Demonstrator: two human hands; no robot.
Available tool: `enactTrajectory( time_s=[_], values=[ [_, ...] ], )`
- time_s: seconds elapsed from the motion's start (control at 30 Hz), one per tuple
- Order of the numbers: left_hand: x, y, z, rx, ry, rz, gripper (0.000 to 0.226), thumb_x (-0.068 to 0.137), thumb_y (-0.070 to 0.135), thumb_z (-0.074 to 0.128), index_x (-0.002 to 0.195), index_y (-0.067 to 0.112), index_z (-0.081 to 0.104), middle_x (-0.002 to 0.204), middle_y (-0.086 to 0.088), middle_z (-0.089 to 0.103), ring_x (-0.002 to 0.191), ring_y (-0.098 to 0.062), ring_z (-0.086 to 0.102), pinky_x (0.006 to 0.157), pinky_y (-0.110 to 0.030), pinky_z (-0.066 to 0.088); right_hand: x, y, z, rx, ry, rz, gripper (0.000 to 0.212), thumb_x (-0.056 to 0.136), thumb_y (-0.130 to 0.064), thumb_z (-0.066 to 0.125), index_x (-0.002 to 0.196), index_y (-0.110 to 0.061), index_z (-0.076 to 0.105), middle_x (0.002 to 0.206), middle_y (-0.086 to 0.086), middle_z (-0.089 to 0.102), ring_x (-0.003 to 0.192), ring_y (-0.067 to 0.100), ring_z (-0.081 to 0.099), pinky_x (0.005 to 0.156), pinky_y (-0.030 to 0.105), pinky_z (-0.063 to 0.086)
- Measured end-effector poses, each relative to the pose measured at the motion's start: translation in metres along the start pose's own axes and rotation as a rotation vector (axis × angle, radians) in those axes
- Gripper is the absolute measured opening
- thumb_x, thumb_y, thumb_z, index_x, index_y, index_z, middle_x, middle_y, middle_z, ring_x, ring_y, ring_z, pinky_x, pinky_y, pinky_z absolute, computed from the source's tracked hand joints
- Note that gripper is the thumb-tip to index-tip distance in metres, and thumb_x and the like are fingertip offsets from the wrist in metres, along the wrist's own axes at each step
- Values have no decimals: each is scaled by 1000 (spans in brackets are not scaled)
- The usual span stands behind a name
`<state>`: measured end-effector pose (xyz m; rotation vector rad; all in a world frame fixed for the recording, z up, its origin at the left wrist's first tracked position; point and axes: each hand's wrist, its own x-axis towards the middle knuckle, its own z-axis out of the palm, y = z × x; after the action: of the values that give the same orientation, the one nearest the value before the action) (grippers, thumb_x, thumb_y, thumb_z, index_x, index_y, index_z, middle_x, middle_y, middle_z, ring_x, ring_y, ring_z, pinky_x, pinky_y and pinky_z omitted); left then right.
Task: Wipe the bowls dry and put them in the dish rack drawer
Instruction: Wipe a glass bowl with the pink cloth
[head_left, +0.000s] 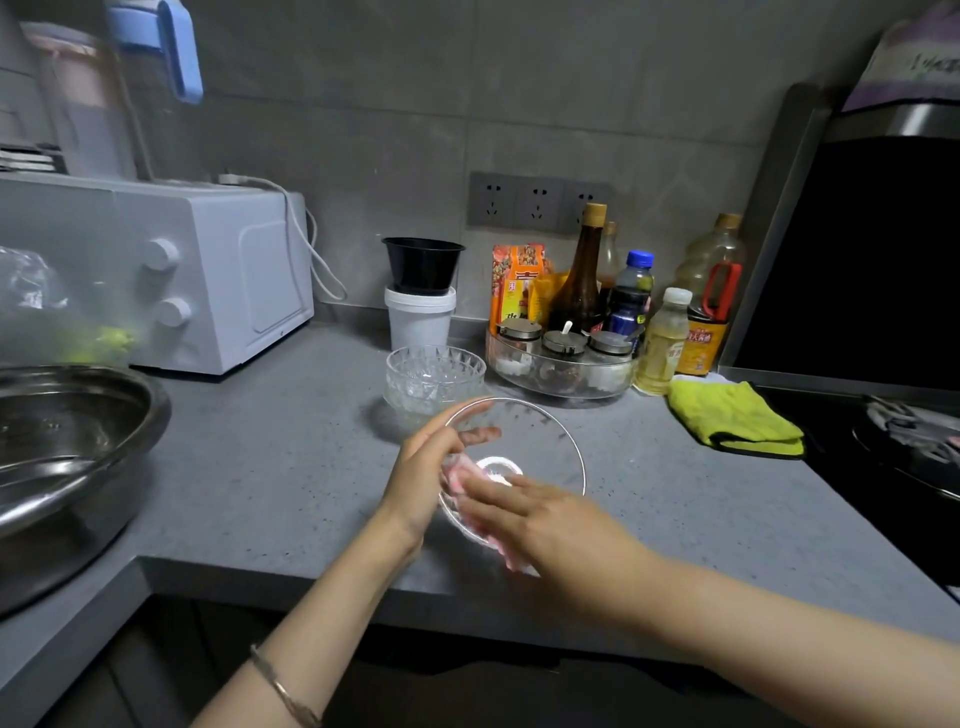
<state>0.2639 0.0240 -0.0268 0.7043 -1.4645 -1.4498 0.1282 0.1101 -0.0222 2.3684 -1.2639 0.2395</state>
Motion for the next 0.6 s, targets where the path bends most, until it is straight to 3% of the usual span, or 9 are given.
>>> enactTrajectory(
  time_s=[0.07, 0.13, 0.23, 0.3, 0.37, 0.47, 0.5, 0.6],
  values=[
    [-1, 0, 0, -23, 10, -2, 47, 87, -2, 32, 115, 16, 65, 103, -8, 73, 96, -16, 68, 73, -25, 54, 3, 7, 2, -126, -45, 29, 73, 56, -45, 81, 120, -12, 66, 129, 6, 61, 113, 15, 62, 96, 30, 46],
    [-2, 5, 0, -27, 37, 18, 45, 89, -3, 32, 113, 18, 65, 98, 0, 74, 86, -8, 69, 69, -23, 56, 7, 14, -7, -194, -108, 134, 81, 53, -52, 79, 119, -7, 66, 126, 11, 62, 114, 19, 61, 97, 37, 46],
    [-1, 5, -1, -56, 104, 1, 41, 92, 2, 35, 112, 22, 65, 95, 1, 74, 88, -10, 70, 74, -33, 58, 13, 4, -23, -196, -268, 226, 67, 66, -50, 72, 114, -3, 68, 123, 16, 63, 97, 24, 68, 86, 33, 52],
    [-1, 2, 0, -42, 121, -2, 41, 92, 6, 35, 109, 27, 66, 101, -4, 73, 96, -20, 67, 79, -40, 55, 14, -6, -21, -83, -251, 181, 47, 77, -37, 69, 114, -8, 66, 128, 10, 60, 91, 26, 68, 75, 33, 55],
    [-1, -1, 0, -55, 106, -19, 43, 91, 5, 33, 109, 27, 66, 106, -7, 72, 89, -21, 67, 71, -34, 53, 12, -9, -16, 69, -166, 149, 50, 67, -34, 79, 110, -10, 69, 124, 5, 64, 90, 28, 69, 70, 33, 58],
    [-1, 3, 0, -60, 90, 1, 46, 88, -1, 33, 112, 20, 65, 103, 2, 73, 95, -10, 67, 73, -23, 53, 12, 5, -1, -44, -75, 147, 75, 69, -49, 76, 128, -8, 58, 136, 11, 54, 115, 26, 60, 98, 39, 42],
    [-1, 4, 0, -64, 101, 4, 46, 87, -1, 34, 113, 20, 65, 105, 4, 72, 100, -9, 66, 79, -25, 54, 13, 9, 1, -119, -82, 193, 81, 66, -58, 74, 127, -7, 59, 134, 12, 56, 115, 24, 61, 99, 39, 39],
    [-1, 7, 0, -119, 155, -37, 40, 91, 4, 37, 108, 23, 67, 107, -2, 71, 104, -17, 65, 80, -34, 56, 20, 3, -12, -171, -175, 302, 70, 64, -65, 71, 110, -12, 71, 114, 6, 69, 89, 19, 70, 77, 27, 55]
  ],
)
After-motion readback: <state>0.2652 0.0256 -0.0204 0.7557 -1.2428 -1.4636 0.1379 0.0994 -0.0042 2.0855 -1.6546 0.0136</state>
